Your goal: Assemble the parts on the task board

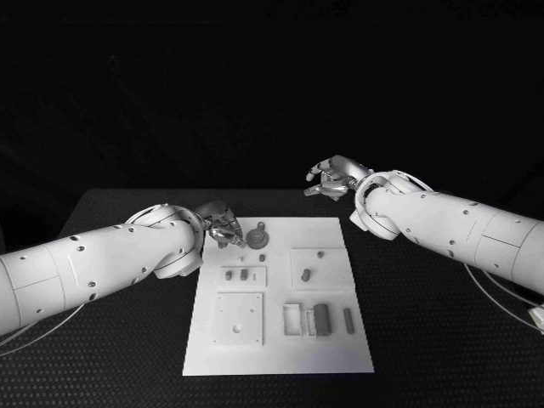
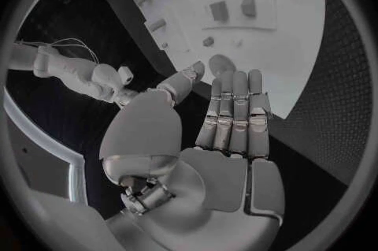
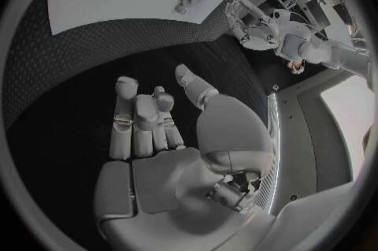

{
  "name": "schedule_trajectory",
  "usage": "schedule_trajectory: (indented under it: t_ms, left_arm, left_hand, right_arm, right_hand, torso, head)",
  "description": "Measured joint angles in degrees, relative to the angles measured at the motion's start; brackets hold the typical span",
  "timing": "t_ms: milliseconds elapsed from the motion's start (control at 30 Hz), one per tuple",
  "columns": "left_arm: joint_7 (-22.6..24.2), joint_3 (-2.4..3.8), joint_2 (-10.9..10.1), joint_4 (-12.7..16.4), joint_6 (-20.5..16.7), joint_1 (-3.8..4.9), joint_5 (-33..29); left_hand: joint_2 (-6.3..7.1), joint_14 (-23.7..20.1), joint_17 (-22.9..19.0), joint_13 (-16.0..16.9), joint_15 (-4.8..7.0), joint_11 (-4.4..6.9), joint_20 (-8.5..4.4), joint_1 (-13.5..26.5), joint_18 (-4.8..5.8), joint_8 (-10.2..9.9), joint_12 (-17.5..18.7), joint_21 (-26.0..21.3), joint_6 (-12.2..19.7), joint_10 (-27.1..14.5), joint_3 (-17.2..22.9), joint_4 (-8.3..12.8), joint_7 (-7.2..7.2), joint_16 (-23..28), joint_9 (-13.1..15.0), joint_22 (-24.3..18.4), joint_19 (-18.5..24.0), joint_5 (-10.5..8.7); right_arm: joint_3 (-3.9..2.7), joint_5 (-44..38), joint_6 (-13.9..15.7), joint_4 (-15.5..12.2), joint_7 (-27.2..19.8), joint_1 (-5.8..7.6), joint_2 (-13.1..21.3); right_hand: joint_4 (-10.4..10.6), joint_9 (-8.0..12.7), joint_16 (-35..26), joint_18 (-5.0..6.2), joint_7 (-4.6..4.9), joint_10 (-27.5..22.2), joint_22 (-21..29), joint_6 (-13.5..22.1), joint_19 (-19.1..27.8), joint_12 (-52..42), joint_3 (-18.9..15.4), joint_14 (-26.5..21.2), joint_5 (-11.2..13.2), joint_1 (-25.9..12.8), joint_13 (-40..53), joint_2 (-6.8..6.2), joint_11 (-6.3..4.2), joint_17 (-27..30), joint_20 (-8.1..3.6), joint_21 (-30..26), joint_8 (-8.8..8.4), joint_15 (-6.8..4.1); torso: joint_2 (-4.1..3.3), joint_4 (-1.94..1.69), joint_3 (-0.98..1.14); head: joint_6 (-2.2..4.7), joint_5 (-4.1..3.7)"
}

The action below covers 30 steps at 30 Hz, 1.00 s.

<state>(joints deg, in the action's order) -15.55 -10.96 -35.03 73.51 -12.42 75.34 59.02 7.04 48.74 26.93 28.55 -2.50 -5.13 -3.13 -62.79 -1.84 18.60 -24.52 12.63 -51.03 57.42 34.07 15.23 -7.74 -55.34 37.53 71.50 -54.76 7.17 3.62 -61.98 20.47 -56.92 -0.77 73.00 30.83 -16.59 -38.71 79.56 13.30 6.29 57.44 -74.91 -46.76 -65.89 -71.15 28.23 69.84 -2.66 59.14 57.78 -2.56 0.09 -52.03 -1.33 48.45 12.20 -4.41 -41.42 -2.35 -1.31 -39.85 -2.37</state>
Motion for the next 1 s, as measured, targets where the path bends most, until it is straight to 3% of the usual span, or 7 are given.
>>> schedule_trajectory:
  t_ms: [133, 200, 300, 533, 767, 967, 1000]
  left_arm:
    - [4.4, -0.41, 1.4, -0.5, -3.1, -0.37, 4.8]
    - [6.1, -1.33, 2.1, -1.0, -4.4, -0.59, 7.9]
    - [8.0, -2.23, 3.0, -1.9, -6.0, -1.09, 12.1]
    - [11.6, -2.39, 5.0, -3.2, -9.1, -2.4, 19.5]
    - [13.5, -2.55, 6.7, -5.5, -10.3, -3.06, 23.9]
    - [14.2, -2.61, 7.9, -6.6, -10.3, -3.98, 25.7]
    - [14.3, -2.61, 8.1, -6.8, -10.3, -4.14, 26.0]
  left_hand:
    - [0.8, 1.8, -1.3, -5.8, -0.66, -1.6, 0.59, -2.4, 0.04, -1.5, 7.4, -2.2, 0.4, 1.1, 0.7, 0.7, -0.51, 3.3, -1.1, -1.9, -1.1, -1.6]
    - [1.42, 2.9, -1.6, -8.1, -0.64, -2.3, 0.61, -3.0, 0.09, -2.6, 10.9, -3.4, 1.0, 0.8, 0.6, 0.8, -0.83, 5.2, -2.1, -3.0, -1.8, -3.44]
    - [2.06, 4.3, -1.4, -9.7, -0.16, -2.45, 0.37, -3.6, 0.15, -2.9, 13.2, -3.6, 1.1, 1.1, 0.2, 1.0, -0.75, 5.9, -2.8, -3.5, -3.1, -3.69]
    - [2.59, 5.8, -0.3, -11.3, 0.54, -1.84, -0.43, -5.1, 0.01, -3.1, 14.8, -3.8, -0.2, 4.2, -0.1, 0.8, 0.48, 6.3, -3.8, -3.6, -4.5, -3.69]
    - [2.53, 7.0, 0.6, -11.9, 1.05, -1.82, -0.84, -5.6, -0.01, -2.9, 15.5, -3.8, -1.1, 6.0, -0.1, 0.8, 0.17, 6.3, -4.5, -3.2, -5.8, -3.69]
    - [2.53, 7.4, 0.8, -12.1, 1.05, -1.83, -1.04, -5.6, 0.07, -2.9, 15.9, -3.8, -1.1, 6.4, -0.1, 0.8, 0.17, 6.5, -4.7, -2.9, -6.0, -3.69]
    - [2.53, 7.4, 0.8, -12.1, 1.05, -1.71, -1.04, -5.6, 0.08, -2.9, 15.9, -3.8, -1.1, 6.5, -0.1, 0.8, 0.18, 6.5, -4.7, -2.9, -6.0, -3.68]
  right_arm:
    - [0.0, 0.0, -0.1, 0.4, 0.0, -0.02, -0.1]
    - [0.0, 0.0, -0.1, 0.7, -0.1, -0.03, -0.1]
    - [0.0, 0.0, 0.0, 1.2, -0.1, -0.03, -0.2]
    - [0.0, 0.2, 0.1, 1.7, -0.5, -0.03, -0.3]
    - [0.0, 1.1, 0.7, 2.1, -1.2, -0.03, -0.6]
    - [0.0, 2.8, 1.4, 2.1, -2.0, -0.03, -0.7]
    - [0.0, 3.2, 1.4, 2.1, -2.2, -0.03, -0.7]
  right_hand:
    - [0.0, 0.0, 0.0, 0.0, 0.0, 0.0, 0.0, 0.0, 0.0, 0.0, 0.0, 0.0, 0.0, 0.0, 0.0, 0.0, 0.0, 0.0, 0.0, 0.0, 0.0, 0.0]
    - [0.0, 0.0, 0.0, 0.0, 0.0, 0.0, 0.0, 0.0, 0.0, 0.0, 0.0, 0.0, 0.0, 0.0, 0.0, 0.0, 0.0, 0.0, 0.0, 0.0, 0.0, 0.0]
    - [0.0, 0.0, -0.1, 0.01, 0.0, 0.0, 0.0, 0.0, 0.0, 0.0, 0.0, 0.0, 0.0, 0.0, -0.1, 0.0, 0.0, 0.1, 0.0, -0.3, -0.18, 0.02]
    - [0.0, 0.0, -2.6, 0.76, 0.0, 0.0, 0.0, 0.0, 1.9, 2.0, 0.0, -2.0, 0.0, 0.0, -2.1, 0.0, 0.0, 1.3, 0.81, -2.0, -0.28, 0.16]
    - [0.0, 0.0, -10.4, 1.89, 0.22, 0.0, 2.1, 0.2, 7.4, 8.1, 0.7, -6.2, 0.0, -0.9, -6.9, -0.42, 0.0, 5.1, 3.14, -7.6, -0.91, 0.93]
    - [0.1, -0.4, -24.1, -0.49, 1.71, -1.3, 6.6, 1.7, 16.2, 19.1, 2.1, -12.9, 0.0, -1.8, -15.5, -0.55, 1.26, 11.7, 6.25, -16.6, -1.24, 3.38]
    - [0.1, -0.4, -27.4, -1.45, 1.96, -1.6, 7.5, 2.0, 18.6, 22.1, 2.6, -14.7, 0.0, -2.1, -18.0, -0.89, 1.56, 13.2, 6.94, -18.6, -1.24, 4.56]
  torso:
    - [0.0, 0.0, 0.0]
    - [-0.01, -0.02, 0.0]
    - [-0.02, -0.02, -0.02]
    - [-0.04, -0.01, -0.05]
    - [-0.05, 0.07, -0.03]
    - [-0.08, 0.08, -0.03]
    - [-0.08, 0.08, -0.03]
  head:
    - [0.14, 0.04]
    - [0.23, 0.05]
    - [0.35, 0.09]
    - [0.57, 0.03]
    - [0.63, -0.07]
    - [0.69, -0.24]
    - [0.69, -0.25]
